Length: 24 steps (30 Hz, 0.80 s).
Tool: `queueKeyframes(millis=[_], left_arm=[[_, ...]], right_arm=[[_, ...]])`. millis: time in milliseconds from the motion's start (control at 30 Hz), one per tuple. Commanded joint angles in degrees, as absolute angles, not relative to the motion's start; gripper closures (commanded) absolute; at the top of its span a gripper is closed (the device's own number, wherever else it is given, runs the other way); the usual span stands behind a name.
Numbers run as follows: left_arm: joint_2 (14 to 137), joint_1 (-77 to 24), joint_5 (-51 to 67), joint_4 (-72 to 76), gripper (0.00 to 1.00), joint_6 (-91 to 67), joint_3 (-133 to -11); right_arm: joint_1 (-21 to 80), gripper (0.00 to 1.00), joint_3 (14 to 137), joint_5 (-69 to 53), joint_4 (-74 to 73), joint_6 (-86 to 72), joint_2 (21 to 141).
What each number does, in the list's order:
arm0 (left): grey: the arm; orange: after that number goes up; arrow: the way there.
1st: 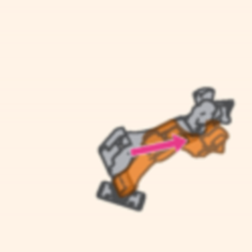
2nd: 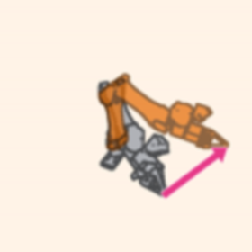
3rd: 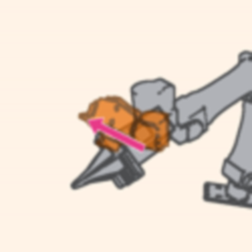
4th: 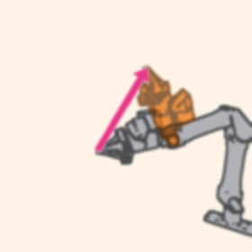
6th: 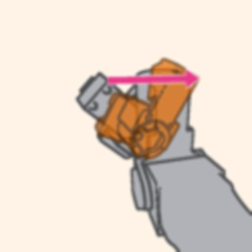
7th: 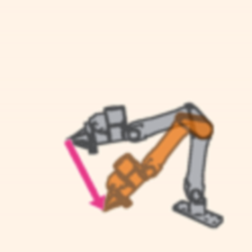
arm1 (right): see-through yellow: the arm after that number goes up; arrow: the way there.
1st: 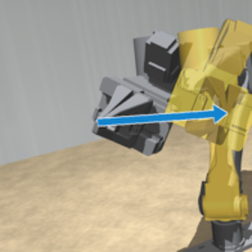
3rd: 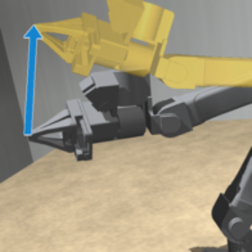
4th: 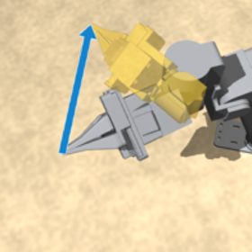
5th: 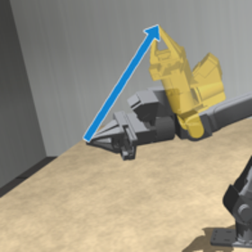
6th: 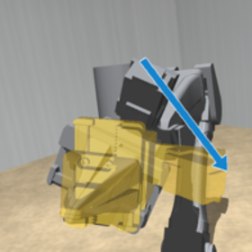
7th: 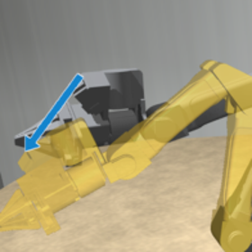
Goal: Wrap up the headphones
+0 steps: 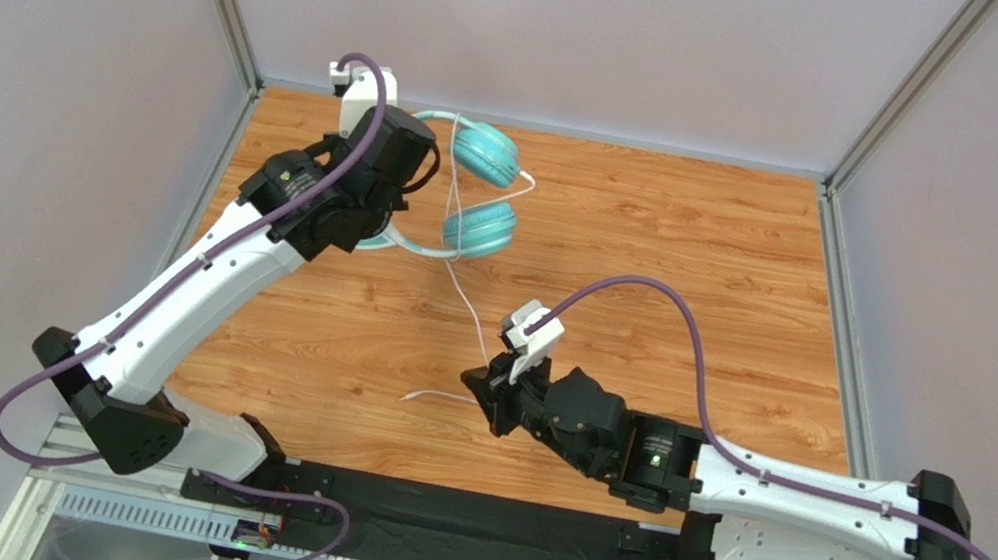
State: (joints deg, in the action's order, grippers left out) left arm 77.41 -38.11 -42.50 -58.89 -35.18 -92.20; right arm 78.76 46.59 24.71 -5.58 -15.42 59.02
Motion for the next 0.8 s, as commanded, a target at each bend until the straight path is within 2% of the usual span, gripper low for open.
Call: queueKeyframes(millis=[0,167,333,467,767], left_arm=[[77.3,-37.7,-43.9,-54.0,1.0,-35.5,-90.8],[78.7,-37.8,-42.2,-53.6,1.0,-35.2,-88.2],[79.0,-38.0,-31.7,-49.4,1.0,-30.3,-84.2],[80.2,-39.7,-31.2,-49.7,1.0,-28.3,-82.5],[81.5,-44.1,-29.5,-49.8,1.0,-25.8,-79.5]], right_arm=[[79.5,1.0,51.7,30.0,-12.9,-8.2,55.6],[79.8,1.0,56.7,31.3,-17.0,-1.2,54.9],[79.8,1.0,57.7,41.9,-15.3,8.7,55.2],[78.3,1.0,58.5,48.9,-9.1,19.2,56.2],[65.2,1.0,61.3,40.3,-5.6,19.3,56.8]])
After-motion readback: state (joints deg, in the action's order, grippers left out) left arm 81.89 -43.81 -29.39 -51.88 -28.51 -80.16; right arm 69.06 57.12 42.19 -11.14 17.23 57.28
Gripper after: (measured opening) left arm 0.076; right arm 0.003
